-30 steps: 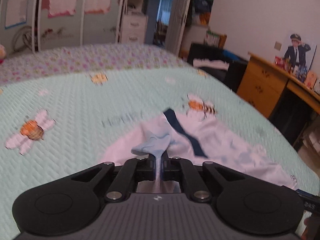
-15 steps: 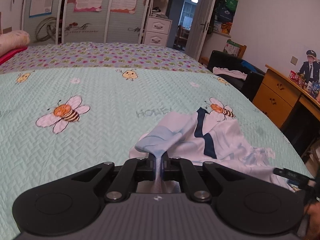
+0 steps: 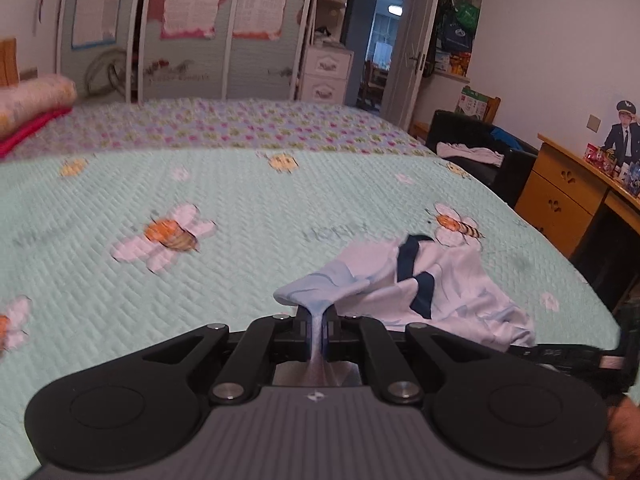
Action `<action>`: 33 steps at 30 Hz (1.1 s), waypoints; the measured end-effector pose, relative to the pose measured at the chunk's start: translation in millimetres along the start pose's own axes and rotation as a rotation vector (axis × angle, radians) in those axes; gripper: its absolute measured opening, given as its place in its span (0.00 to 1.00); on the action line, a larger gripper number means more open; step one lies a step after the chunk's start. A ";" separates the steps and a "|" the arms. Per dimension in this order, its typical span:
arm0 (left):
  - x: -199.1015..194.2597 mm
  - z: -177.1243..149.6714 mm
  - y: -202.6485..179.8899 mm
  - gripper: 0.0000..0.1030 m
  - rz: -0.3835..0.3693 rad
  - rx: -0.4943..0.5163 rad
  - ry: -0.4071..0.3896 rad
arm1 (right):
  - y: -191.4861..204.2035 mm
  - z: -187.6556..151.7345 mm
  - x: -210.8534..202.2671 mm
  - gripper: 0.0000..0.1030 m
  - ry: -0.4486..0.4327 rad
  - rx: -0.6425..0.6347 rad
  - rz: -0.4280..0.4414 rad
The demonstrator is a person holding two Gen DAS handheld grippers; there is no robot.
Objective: Fold clothes
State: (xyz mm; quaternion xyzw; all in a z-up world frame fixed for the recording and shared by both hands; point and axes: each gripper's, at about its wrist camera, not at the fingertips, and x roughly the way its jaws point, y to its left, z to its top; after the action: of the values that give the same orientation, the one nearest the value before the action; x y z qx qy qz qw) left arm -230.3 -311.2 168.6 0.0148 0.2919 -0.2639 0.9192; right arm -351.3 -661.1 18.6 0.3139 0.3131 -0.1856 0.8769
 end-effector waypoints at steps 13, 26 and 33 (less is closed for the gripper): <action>-82.0 1.3 37.2 0.04 0.050 -0.049 -0.063 | 116.0 -24.9 -141.4 0.06 -0.236 -0.122 0.275; -161.7 -3.5 70.7 0.04 0.133 -0.085 -0.123 | 188.8 -37.7 -212.4 0.06 -0.358 -0.284 0.351; -179.4 -5.1 89.9 0.04 0.167 -0.132 -0.127 | 211.7 -55.3 -194.0 0.06 -0.303 -0.279 0.424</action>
State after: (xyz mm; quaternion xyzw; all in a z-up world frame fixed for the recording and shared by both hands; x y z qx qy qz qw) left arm -312.4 -147.5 250.8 -0.0383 0.2476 -0.1670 0.9536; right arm -407.2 -443.8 206.1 0.2172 0.1288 0.0017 0.9676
